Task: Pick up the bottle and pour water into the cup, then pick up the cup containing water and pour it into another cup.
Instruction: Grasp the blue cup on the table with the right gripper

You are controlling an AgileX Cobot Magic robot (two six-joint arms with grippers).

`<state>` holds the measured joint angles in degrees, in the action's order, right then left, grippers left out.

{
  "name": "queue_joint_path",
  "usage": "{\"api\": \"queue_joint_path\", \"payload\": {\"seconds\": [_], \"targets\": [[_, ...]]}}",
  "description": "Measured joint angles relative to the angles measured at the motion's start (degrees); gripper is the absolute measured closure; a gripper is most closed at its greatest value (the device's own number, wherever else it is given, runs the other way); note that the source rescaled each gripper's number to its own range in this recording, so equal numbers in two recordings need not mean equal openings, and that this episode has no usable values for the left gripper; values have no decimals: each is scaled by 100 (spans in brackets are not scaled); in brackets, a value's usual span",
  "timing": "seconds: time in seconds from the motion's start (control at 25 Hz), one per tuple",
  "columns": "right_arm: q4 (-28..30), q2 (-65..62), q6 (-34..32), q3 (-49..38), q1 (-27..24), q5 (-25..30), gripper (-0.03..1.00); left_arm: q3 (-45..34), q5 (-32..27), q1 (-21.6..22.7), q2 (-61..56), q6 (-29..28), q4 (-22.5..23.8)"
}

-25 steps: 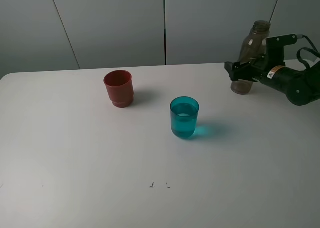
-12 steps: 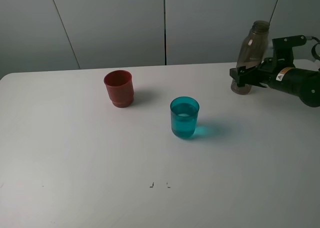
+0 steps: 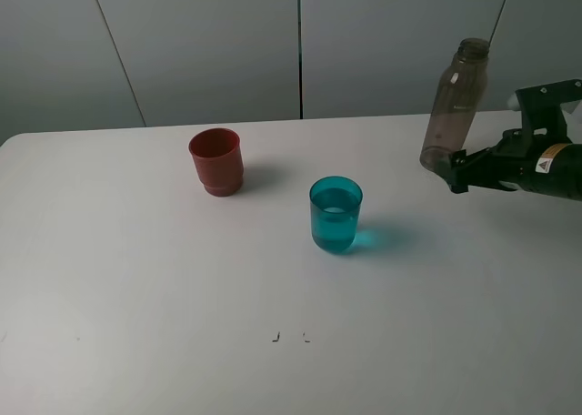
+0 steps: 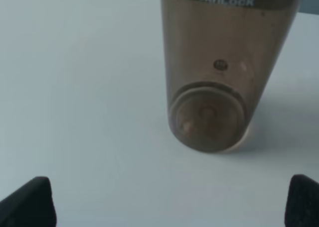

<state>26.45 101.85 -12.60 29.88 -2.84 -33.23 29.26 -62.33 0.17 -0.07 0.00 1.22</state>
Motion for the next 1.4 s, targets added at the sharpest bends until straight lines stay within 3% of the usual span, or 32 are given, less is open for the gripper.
{"api": "queue_joint_path", "payload": {"seconds": [0.16,0.28,0.44,0.56,0.72,0.96,1.4], "targets": [[613,-544,-145,-451,0,289,-3,0,0,0,0,0,0],[1780,-809,-729,-706,0,323,-3,0,0,0,0,0,0],[3239,-903,-1745,-820,0,-224,-3,0,0,0,0,0,0],[3833,-912,-2028,-829,0,-701,-3,0,0,0,0,0,0],[4301,-924,-2118,-829,0,-801,-3,0,0,0,0,0,0],[4447,-818,-2036,-829,385,-815,-3,0,0,0,0,0,0],[2580,-74,-538,-829,1276,-838,-3,0,0,0,0,0,0]]}}
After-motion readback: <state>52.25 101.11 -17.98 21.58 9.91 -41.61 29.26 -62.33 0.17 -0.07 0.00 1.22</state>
